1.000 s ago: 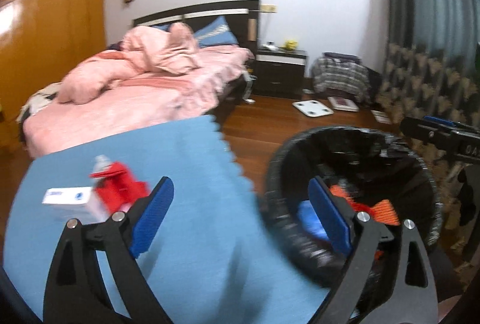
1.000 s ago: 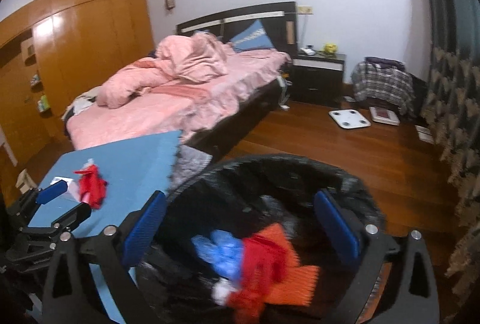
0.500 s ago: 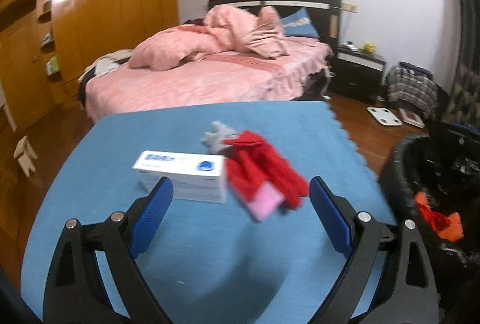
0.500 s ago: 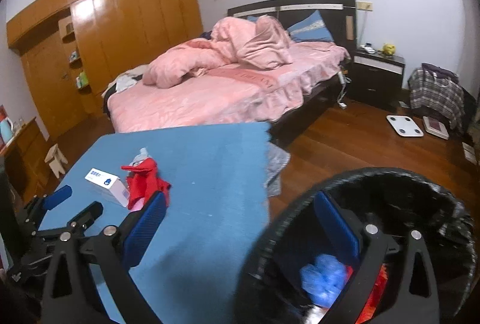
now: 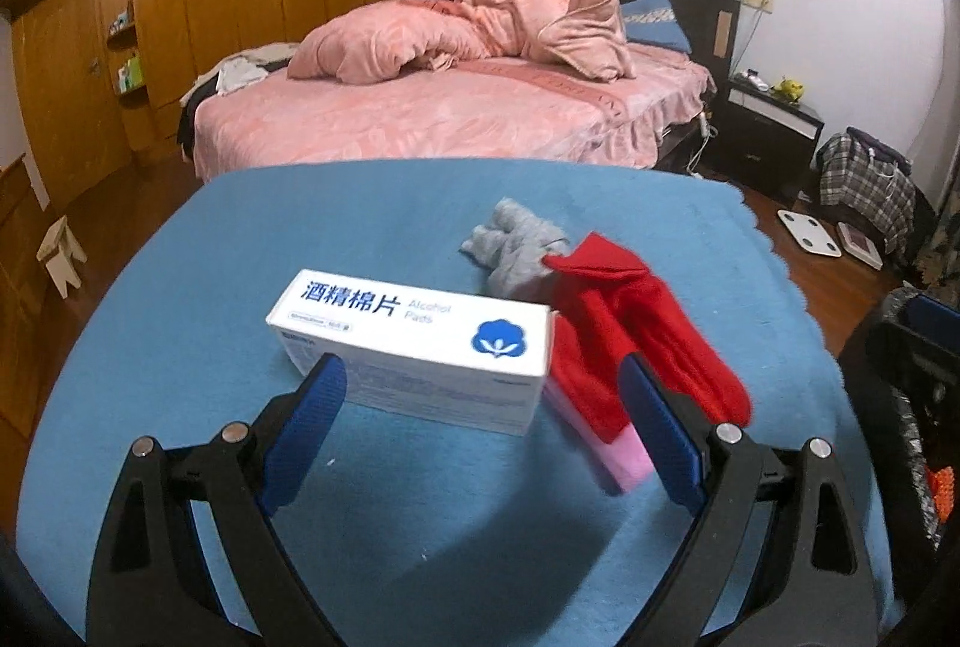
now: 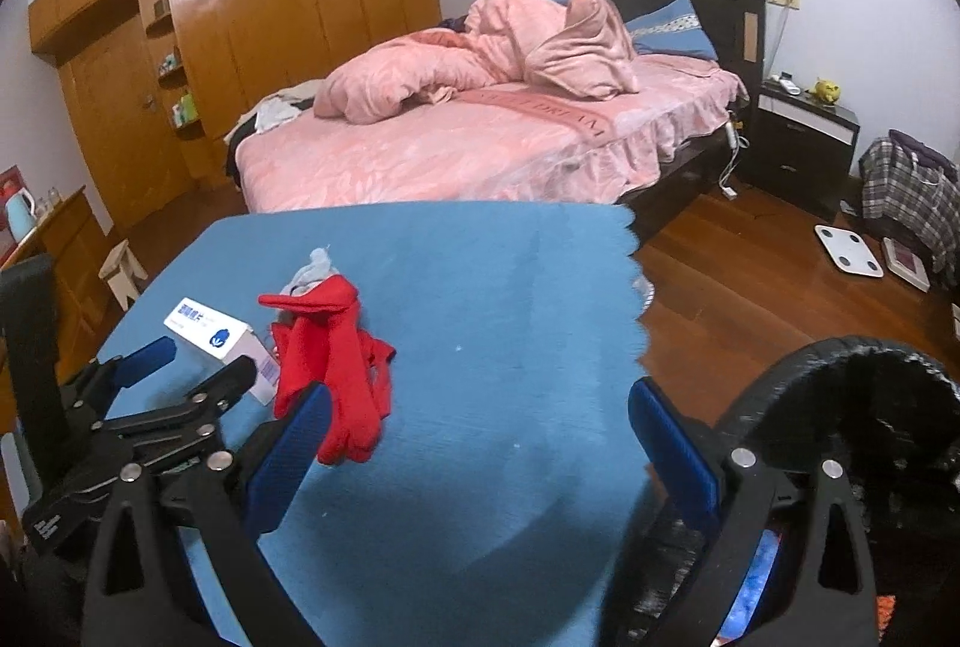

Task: Collect trash
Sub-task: 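Reach the left tool to the white alcohol-pad box and close on it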

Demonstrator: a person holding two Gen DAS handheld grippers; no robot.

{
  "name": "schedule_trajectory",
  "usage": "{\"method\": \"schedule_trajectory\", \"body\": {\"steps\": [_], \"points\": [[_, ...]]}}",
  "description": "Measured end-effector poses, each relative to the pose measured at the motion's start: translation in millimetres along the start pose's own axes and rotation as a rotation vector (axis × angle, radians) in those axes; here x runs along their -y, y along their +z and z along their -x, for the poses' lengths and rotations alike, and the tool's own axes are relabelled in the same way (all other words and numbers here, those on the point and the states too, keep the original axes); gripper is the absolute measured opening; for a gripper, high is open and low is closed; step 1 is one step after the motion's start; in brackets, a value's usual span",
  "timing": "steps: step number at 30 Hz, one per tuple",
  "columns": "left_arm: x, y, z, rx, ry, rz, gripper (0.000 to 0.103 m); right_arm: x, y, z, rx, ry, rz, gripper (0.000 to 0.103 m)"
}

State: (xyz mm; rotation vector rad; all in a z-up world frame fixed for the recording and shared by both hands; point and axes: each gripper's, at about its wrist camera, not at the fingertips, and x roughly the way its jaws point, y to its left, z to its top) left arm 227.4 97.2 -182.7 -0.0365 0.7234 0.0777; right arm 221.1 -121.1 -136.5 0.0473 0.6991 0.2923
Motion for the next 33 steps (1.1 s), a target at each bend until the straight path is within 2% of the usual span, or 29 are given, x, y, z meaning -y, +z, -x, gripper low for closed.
{"method": "schedule_trajectory", "body": {"steps": [7,17,26,33], "points": [[-26,-8,0,-0.028,0.025,0.061,0.089,-11,-4,-13,-0.022,0.018,0.014,0.097],[-67,-21,19,-0.03,0.106,0.122,0.089,-25,-10,-23,-0.037,0.036,0.029,0.097],[-42,-6,12,-0.005,0.045,0.106,0.089,-21,-5,-28,-0.032,0.017,0.019,0.097],[-34,11,-13,-0.026,0.116,0.124,0.089,-16,-3,-30,-0.034,0.009,0.015,0.097]]}}
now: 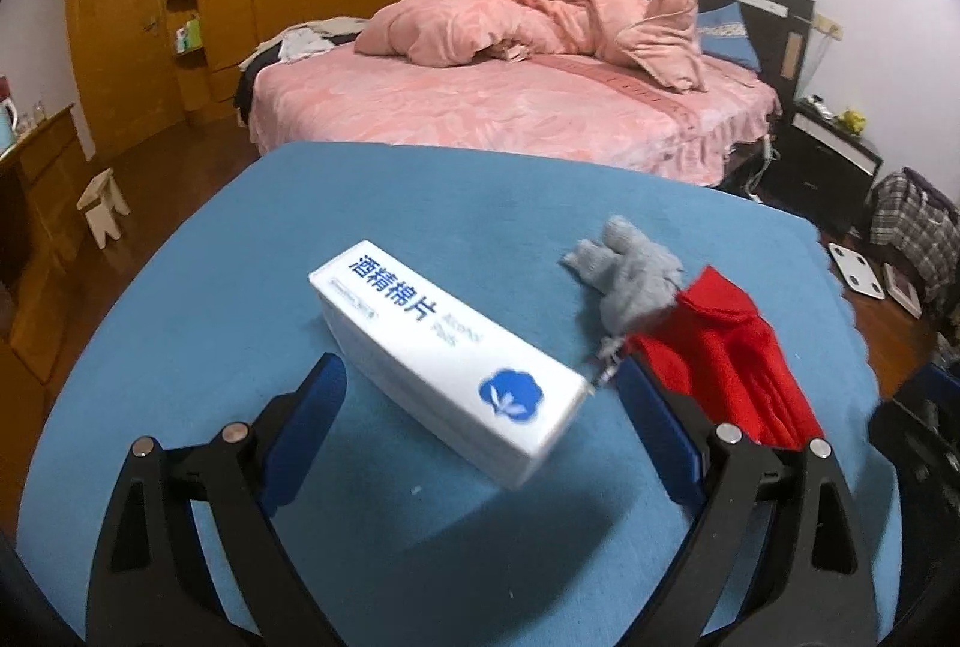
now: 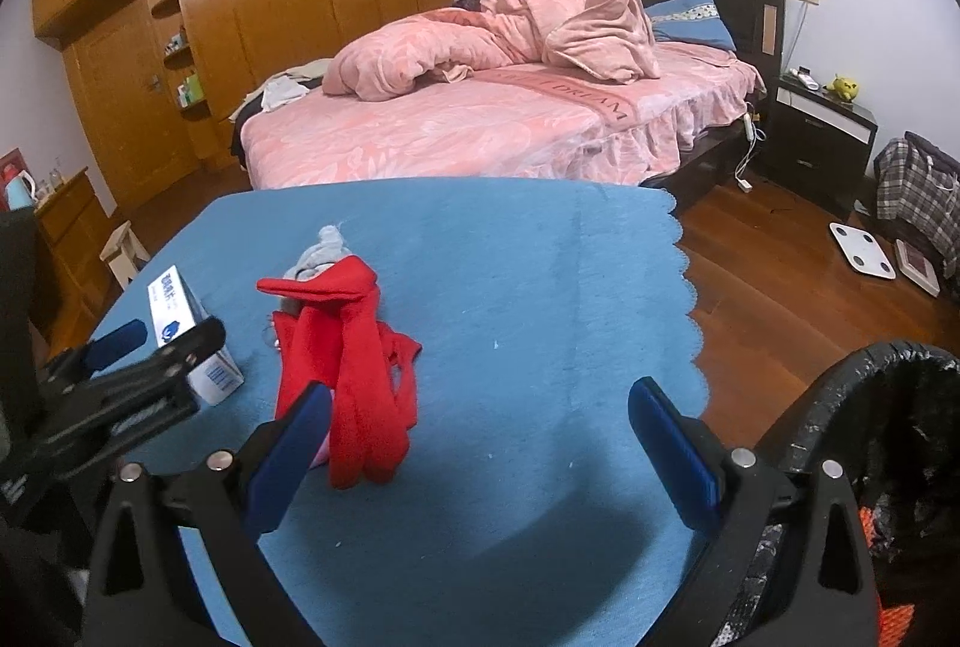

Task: Collect trash
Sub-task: 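Reach the left tool to the white alcohol-pad box and close on it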

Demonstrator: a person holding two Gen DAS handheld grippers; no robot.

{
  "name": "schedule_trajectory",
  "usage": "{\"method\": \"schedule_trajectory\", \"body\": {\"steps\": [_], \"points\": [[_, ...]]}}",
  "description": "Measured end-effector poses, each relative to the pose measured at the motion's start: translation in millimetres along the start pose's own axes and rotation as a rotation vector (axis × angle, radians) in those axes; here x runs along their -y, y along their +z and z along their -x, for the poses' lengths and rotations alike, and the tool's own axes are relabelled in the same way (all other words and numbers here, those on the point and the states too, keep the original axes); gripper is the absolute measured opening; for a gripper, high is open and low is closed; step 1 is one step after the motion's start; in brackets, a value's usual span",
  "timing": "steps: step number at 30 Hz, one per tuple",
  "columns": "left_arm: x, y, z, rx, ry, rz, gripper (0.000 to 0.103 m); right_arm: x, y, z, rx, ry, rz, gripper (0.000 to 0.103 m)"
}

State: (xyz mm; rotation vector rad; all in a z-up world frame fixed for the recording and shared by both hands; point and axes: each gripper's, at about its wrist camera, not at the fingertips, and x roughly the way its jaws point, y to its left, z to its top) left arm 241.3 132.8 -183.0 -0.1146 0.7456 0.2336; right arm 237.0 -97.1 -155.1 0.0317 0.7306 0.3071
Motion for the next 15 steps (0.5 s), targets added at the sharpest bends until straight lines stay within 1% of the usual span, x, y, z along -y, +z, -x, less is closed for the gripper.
{"method": "schedule_trajectory", "body": {"steps": [4,7,11,15], "points": [[-10,-2,2,-0.002,0.014,0.016,0.089,0,0,-1,-0.003,0.006,0.003,0.097],[-25,-8,10,0.001,0.008,0.034,0.09,-2,-1,-4,-0.009,0.011,0.007,0.097],[-41,-10,20,0.01,0.032,0.043,0.09,-8,-1,-8,-0.014,0.021,0.013,0.097],[-49,-5,14,-0.027,0.001,0.088,0.09,-14,-1,-12,-0.018,0.03,0.022,0.097]]}}
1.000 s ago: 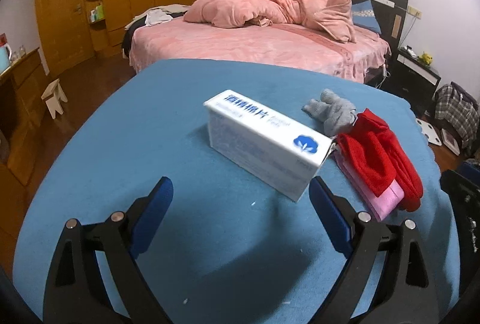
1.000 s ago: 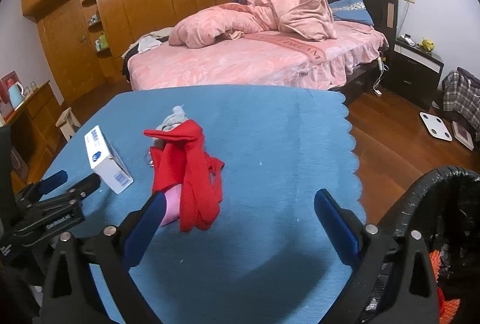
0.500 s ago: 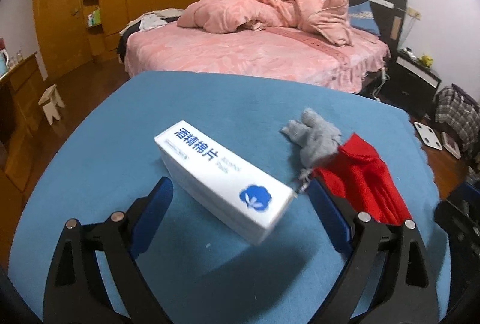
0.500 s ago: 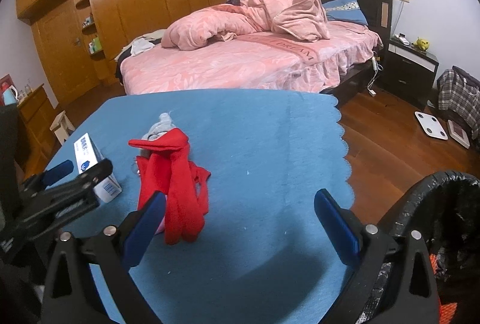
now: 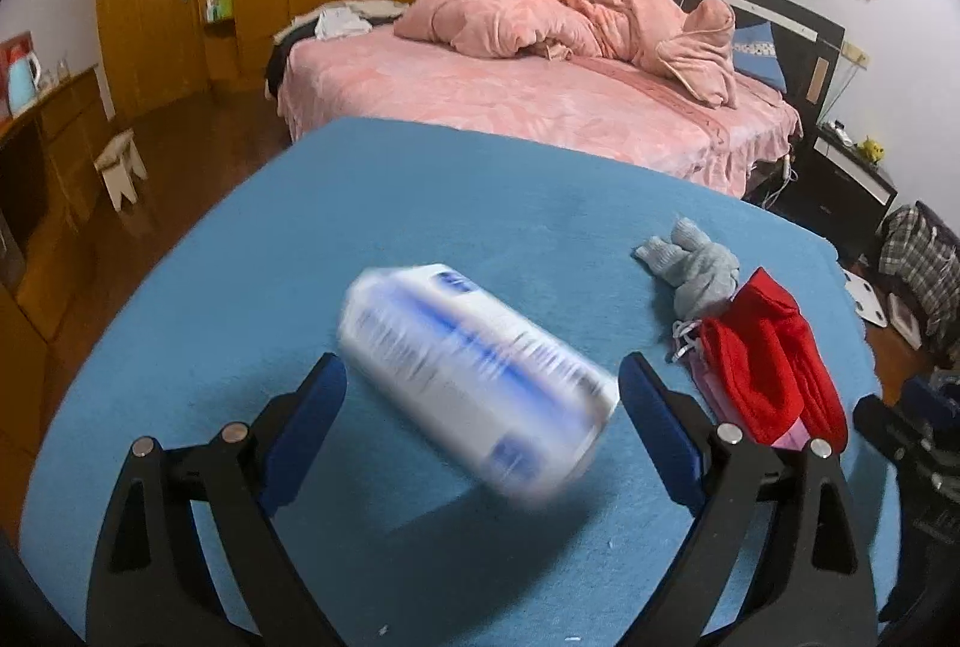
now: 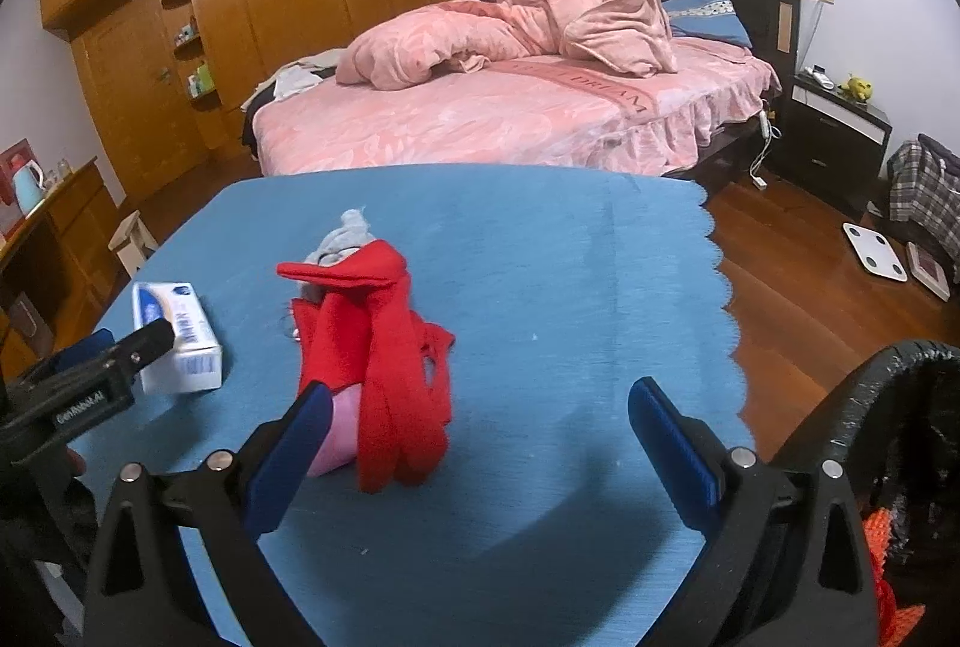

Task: Collect trash
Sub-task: 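Reach the left tool to the white alcohol-pad box and close on it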

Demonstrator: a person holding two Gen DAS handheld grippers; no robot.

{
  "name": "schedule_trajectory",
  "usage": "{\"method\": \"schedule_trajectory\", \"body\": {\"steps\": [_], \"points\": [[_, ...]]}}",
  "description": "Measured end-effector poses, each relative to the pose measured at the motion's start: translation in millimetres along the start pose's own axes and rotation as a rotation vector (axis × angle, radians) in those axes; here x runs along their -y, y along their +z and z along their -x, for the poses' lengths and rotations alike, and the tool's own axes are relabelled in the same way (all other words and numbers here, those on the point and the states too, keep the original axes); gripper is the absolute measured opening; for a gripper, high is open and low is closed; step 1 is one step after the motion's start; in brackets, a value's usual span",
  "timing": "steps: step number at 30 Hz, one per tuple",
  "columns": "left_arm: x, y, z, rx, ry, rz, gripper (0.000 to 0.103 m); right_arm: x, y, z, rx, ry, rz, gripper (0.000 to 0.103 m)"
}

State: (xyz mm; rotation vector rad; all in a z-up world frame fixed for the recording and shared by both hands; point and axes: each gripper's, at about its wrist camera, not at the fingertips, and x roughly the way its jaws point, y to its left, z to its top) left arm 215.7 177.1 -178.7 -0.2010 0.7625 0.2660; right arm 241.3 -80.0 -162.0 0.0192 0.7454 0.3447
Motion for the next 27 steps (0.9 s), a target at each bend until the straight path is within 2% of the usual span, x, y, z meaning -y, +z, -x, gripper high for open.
{"method": "schedule_trajectory", "body": {"steps": [2,9,12,21,24,25,27], "points": [[-1,2,-9,-0.025,-0.014,0.016,0.09,-2,1,0,0.001,0.001,0.007,0.097],[1,3,-13,-0.036,0.024,0.021,0.09,-1,1,1,0.003,-0.005,0.009,0.097],[1,-5,-12,-0.054,0.045,0.029,0.09,-2,-1,0,-0.001,-0.002,0.01,0.097],[2,-23,-24,-0.114,0.03,0.055,0.091,-3,-1,-2,-0.004,0.001,0.015,0.097],[2,-22,-27,-0.106,0.01,0.058,0.09,-2,-2,-4,-0.011,0.0,0.014,0.097],[2,-21,-26,-0.1,0.002,0.053,0.085,-2,-3,-3,-0.012,0.0,0.013,0.097],[3,-21,-28,-0.106,-0.018,0.034,0.082,-1,-4,-4,-0.015,-0.001,0.011,0.097]]}}
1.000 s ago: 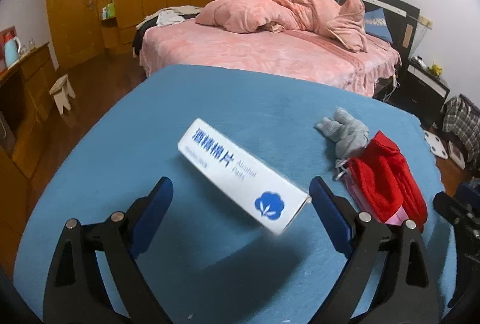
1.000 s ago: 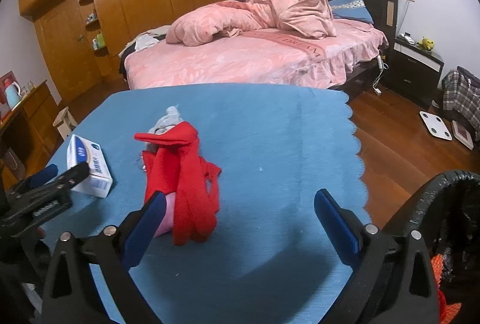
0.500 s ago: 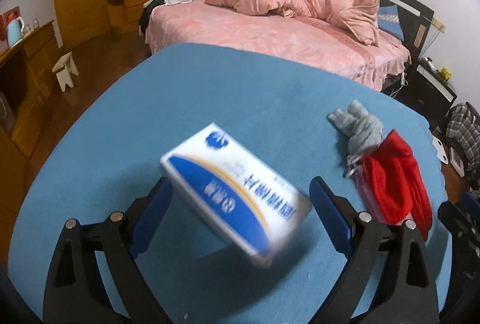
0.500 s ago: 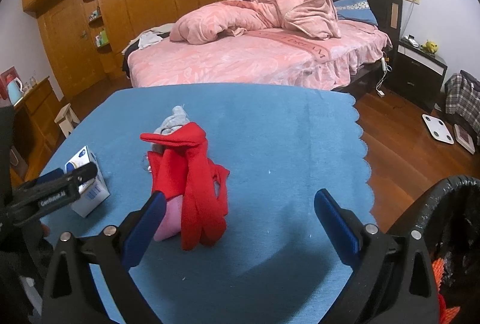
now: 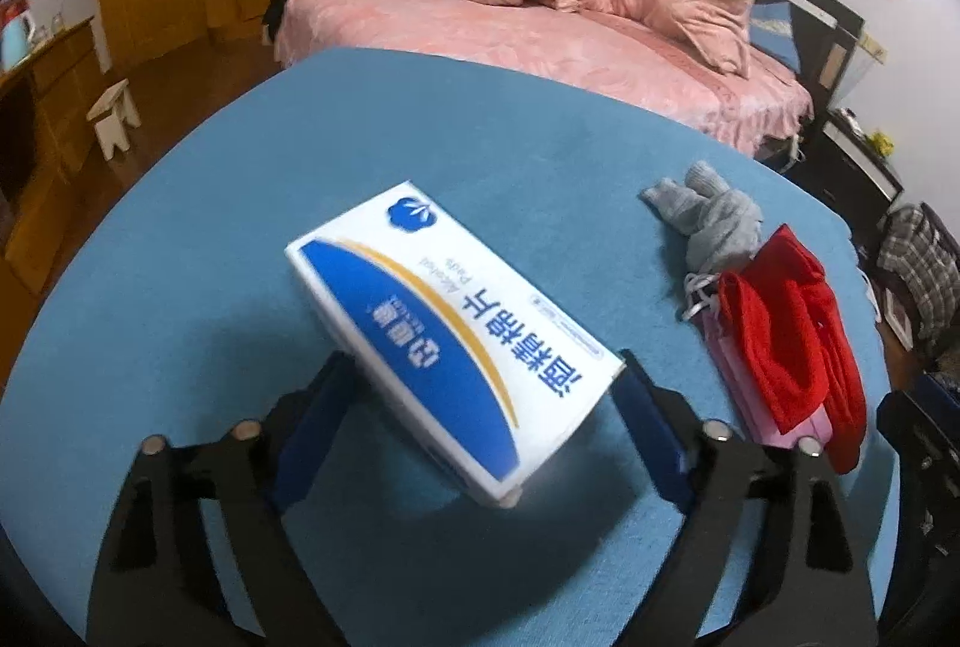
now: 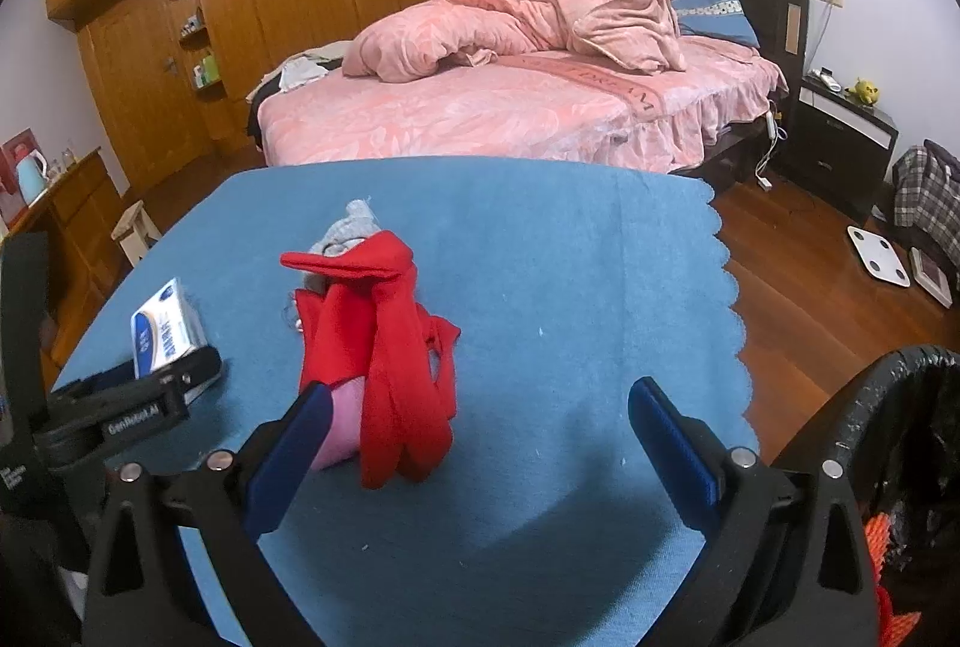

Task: Collect trash
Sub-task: 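Reach the left tool to the white alcohol-pad box and close on it, then grasp the red cloth with the right tool while the left holds the box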

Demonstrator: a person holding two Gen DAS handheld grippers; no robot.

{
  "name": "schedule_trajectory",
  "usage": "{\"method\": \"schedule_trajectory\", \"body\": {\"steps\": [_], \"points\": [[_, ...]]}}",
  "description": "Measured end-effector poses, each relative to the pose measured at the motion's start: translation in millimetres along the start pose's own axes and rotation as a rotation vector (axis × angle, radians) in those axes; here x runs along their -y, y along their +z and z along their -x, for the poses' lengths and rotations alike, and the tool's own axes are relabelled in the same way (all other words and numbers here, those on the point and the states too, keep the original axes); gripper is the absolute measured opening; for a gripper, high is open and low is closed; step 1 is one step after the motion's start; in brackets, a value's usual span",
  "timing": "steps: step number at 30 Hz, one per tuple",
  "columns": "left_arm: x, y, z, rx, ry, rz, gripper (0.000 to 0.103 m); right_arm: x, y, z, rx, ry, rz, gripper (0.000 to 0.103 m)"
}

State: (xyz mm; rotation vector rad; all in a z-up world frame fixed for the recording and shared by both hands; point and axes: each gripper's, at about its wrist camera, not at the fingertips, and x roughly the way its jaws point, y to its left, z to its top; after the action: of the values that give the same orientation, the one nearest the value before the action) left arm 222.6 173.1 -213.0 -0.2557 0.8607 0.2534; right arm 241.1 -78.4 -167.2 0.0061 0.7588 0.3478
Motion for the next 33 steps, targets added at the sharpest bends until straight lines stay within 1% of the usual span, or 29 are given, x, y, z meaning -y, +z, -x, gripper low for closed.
{"method": "schedule_trajectory", "body": {"steps": [2,6,9,11,12,13,18,21,22,23,26,28,29,32,33], "points": [[-1,-1,-1,-0.002,-0.009,-0.004,0.081,1,0,-1,-0.005,0.0,-0.003,0.097],[-7,-4,4,0.001,-0.021,-0.006,0.074,0,-1,-1,-0.006,0.001,-0.003,0.097],[-11,-9,11,-0.006,-0.02,-0.018,0.074,-2,-3,-1,-0.006,0.004,0.001,0.097],[-14,-10,13,-0.012,-0.023,-0.018,0.076,-2,-4,-2,-0.006,0.006,0.003,0.097],[-15,-10,14,-0.012,-0.025,-0.016,0.081,-3,-5,-2,-0.007,0.005,0.001,0.097],[-15,-9,15,-0.012,-0.024,-0.011,0.083,-3,-5,-3,-0.009,0.005,-0.003,0.097],[-11,7,8,-0.006,0.002,-0.013,0.086,-5,-5,-3,-0.008,0.004,0.0,0.097],[-10,13,-4,-0.039,0.033,-0.02,0.085,-6,-4,-4,-0.007,0.003,-0.001,0.097],[-12,13,-8,-0.052,0.021,-0.008,0.081,-6,-5,-4,-0.006,0.002,-0.001,0.097],[-14,13,-8,-0.045,0.015,-0.004,0.081,-6,-5,-4,-0.005,0.001,-0.001,0.097],[-13,11,-5,-0.024,-0.009,-0.022,0.075,-5,-5,-4,-0.007,-0.002,-0.003,0.097],[-11,7,-1,-0.006,-0.043,-0.037,0.07,-3,-5,-5,-0.009,-0.004,-0.009,0.097],[-9,4,2,0.003,-0.071,-0.051,0.069,-3,-5,-5,-0.009,-0.006,-0.009,0.097],[0,2,3,0.007,-0.115,-0.099,0.066,-2,-5,-5,-0.012,-0.01,-0.014,0.097],[1,2,3,0.005,-0.119,-0.108,0.066,-1,-5,-5,-0.012,-0.011,-0.015,0.097]]}}
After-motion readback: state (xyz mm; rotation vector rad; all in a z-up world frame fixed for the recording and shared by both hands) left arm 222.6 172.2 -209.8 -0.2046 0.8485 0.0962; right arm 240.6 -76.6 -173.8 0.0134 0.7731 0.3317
